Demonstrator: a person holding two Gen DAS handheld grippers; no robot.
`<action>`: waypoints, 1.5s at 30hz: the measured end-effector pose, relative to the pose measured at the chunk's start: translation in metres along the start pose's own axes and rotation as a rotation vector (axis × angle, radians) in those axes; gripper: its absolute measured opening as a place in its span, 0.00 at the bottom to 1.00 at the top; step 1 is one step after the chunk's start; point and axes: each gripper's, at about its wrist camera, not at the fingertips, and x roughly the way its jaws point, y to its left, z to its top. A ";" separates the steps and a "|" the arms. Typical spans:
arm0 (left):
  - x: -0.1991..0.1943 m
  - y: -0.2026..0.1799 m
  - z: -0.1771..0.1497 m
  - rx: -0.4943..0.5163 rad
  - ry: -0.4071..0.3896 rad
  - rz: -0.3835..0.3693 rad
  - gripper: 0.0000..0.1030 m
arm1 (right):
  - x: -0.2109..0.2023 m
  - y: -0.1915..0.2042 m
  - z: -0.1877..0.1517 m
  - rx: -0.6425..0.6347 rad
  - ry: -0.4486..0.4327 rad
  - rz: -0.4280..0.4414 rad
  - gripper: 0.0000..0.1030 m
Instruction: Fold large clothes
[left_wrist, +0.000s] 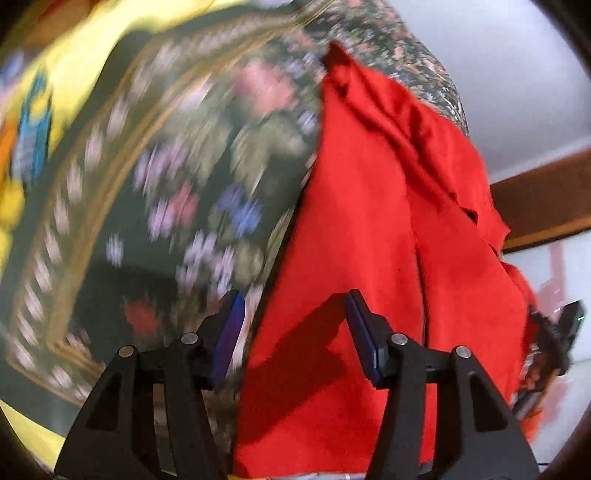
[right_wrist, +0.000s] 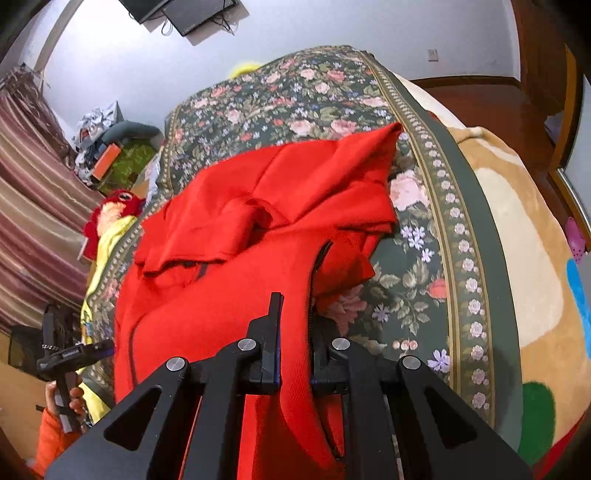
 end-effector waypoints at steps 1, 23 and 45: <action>0.001 0.005 -0.004 -0.025 0.006 -0.024 0.53 | 0.002 -0.001 -0.002 0.006 0.011 -0.001 0.11; 0.041 -0.021 -0.034 -0.005 0.043 -0.146 0.59 | -0.014 -0.038 -0.049 0.083 0.179 -0.011 0.44; -0.046 -0.160 0.074 0.268 -0.228 -0.261 0.05 | -0.041 0.014 0.035 -0.020 -0.069 0.115 0.11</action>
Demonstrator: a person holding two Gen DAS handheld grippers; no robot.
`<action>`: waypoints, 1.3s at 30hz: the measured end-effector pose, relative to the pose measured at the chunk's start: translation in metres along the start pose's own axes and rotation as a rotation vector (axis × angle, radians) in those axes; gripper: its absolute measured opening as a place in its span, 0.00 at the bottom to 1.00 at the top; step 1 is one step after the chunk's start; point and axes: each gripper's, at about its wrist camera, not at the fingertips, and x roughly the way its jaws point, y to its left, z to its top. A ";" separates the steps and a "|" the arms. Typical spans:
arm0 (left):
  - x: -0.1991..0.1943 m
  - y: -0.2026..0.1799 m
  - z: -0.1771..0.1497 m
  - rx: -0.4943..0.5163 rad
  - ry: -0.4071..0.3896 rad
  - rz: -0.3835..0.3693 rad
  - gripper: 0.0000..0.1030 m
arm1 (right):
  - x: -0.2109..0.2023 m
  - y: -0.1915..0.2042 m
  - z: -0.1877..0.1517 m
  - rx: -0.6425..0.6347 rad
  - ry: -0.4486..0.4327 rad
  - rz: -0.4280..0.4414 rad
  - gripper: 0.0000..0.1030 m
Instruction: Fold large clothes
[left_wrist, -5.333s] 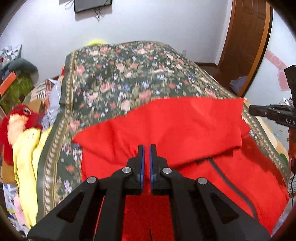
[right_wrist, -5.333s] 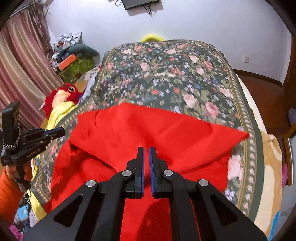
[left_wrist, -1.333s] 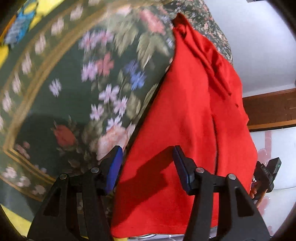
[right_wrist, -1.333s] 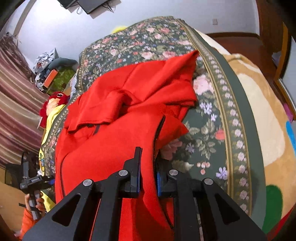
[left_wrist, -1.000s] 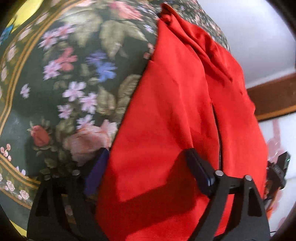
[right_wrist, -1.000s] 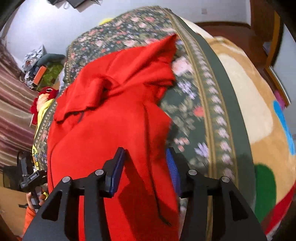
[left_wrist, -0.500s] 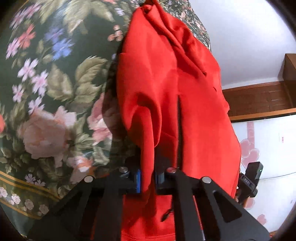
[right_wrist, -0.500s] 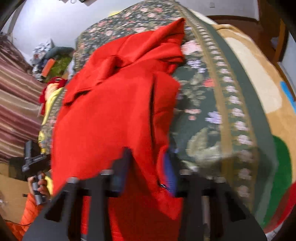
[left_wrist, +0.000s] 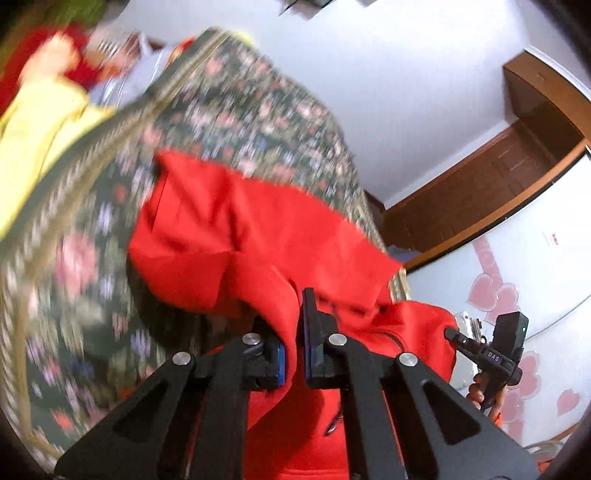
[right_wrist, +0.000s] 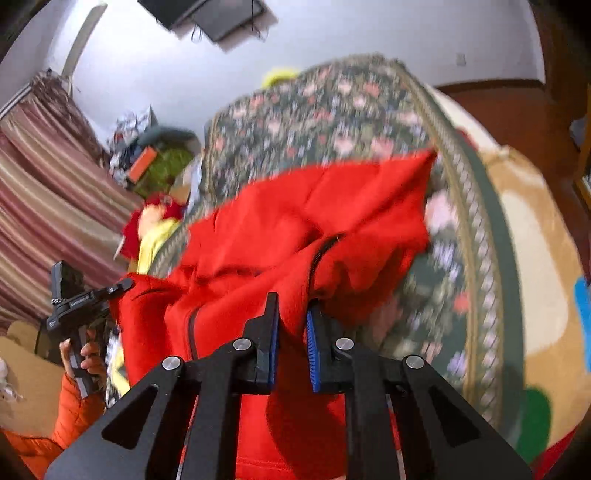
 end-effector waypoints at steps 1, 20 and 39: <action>-0.002 -0.002 0.013 0.016 -0.017 0.013 0.05 | -0.001 -0.004 0.007 0.003 -0.024 -0.015 0.11; 0.112 0.069 0.055 -0.009 0.048 0.352 0.07 | 0.095 -0.066 0.057 0.061 0.042 -0.185 0.14; 0.069 0.061 0.041 0.018 0.064 0.385 0.57 | 0.048 -0.054 0.040 -0.031 0.068 -0.286 0.39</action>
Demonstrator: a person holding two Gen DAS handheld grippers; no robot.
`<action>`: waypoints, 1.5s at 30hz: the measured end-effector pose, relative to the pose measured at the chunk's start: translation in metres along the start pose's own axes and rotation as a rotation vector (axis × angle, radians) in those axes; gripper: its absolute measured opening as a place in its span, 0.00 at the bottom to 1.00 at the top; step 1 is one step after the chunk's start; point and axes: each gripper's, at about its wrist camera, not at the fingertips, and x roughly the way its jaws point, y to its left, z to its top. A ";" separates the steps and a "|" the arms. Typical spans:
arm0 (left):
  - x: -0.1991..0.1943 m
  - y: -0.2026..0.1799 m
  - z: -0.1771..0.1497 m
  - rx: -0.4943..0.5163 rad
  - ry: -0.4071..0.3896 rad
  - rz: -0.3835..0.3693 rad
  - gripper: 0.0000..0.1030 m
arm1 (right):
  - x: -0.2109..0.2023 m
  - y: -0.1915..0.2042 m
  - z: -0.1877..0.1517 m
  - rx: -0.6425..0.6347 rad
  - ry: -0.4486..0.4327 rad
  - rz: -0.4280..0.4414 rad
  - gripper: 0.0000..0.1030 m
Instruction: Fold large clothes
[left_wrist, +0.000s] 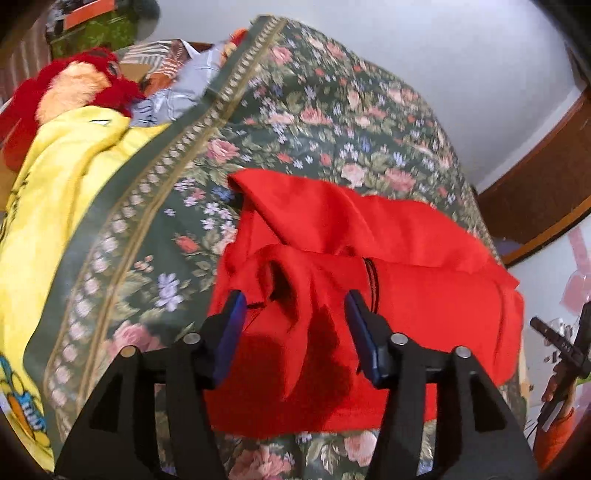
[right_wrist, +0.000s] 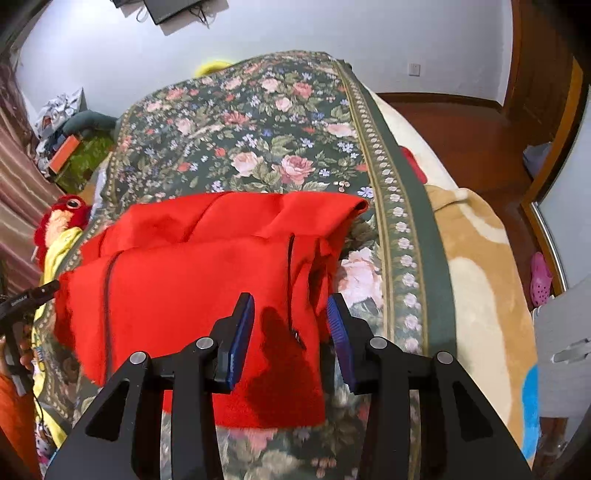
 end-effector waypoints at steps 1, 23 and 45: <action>-0.005 0.004 -0.003 -0.018 -0.002 -0.007 0.58 | -0.003 0.000 -0.002 0.005 -0.003 0.003 0.42; 0.028 0.017 -0.060 -0.017 0.134 -0.029 0.26 | 0.033 0.014 -0.047 0.081 0.132 0.133 0.25; -0.061 -0.050 0.023 0.115 -0.141 -0.213 0.04 | -0.016 0.031 0.039 0.018 -0.113 0.189 0.09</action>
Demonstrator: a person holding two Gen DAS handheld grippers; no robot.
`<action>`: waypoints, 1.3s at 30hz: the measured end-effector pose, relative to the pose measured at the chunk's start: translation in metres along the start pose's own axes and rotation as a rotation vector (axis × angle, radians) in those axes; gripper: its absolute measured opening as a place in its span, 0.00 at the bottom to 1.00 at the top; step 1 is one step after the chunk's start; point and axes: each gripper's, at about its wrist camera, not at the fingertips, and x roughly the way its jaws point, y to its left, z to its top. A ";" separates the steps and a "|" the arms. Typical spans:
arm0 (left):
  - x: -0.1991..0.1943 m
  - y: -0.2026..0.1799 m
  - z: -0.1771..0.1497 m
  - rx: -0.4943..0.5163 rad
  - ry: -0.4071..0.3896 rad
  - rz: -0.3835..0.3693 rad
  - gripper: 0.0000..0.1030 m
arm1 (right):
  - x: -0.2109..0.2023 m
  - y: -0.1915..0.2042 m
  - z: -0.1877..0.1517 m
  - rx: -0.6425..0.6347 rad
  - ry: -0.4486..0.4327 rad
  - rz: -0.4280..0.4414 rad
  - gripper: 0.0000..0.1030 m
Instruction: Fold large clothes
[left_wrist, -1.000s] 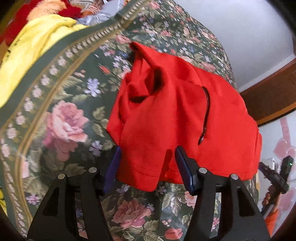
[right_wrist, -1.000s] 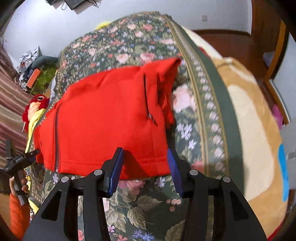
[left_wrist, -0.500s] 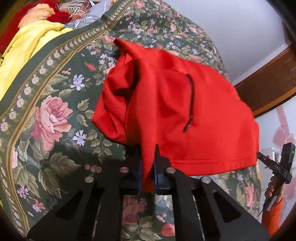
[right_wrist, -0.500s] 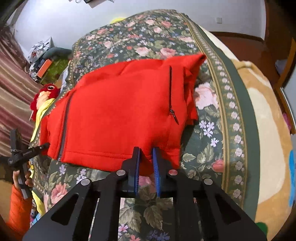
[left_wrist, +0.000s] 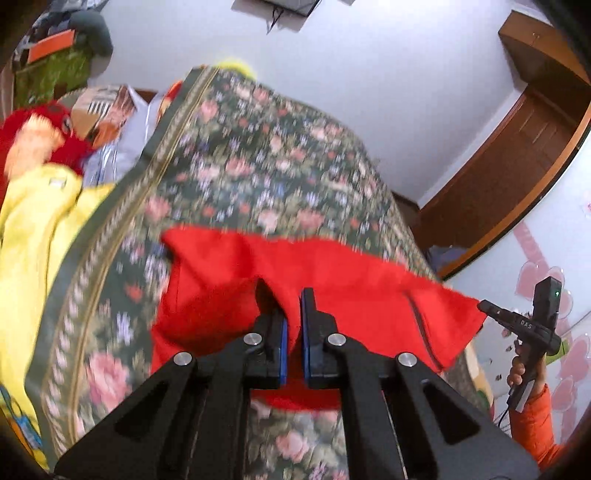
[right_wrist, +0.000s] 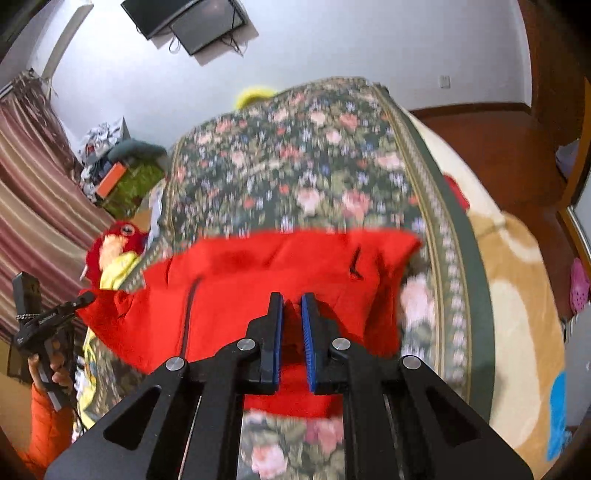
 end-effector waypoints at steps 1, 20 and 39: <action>0.002 -0.002 0.009 0.004 -0.010 0.005 0.04 | -0.001 0.001 0.010 -0.005 -0.018 -0.006 0.09; 0.135 0.075 0.082 -0.151 0.105 0.171 0.04 | 0.075 -0.020 0.092 -0.026 -0.035 -0.140 0.04; 0.084 0.002 0.052 0.141 0.067 0.184 0.55 | 0.076 0.042 0.006 -0.298 0.138 -0.029 0.05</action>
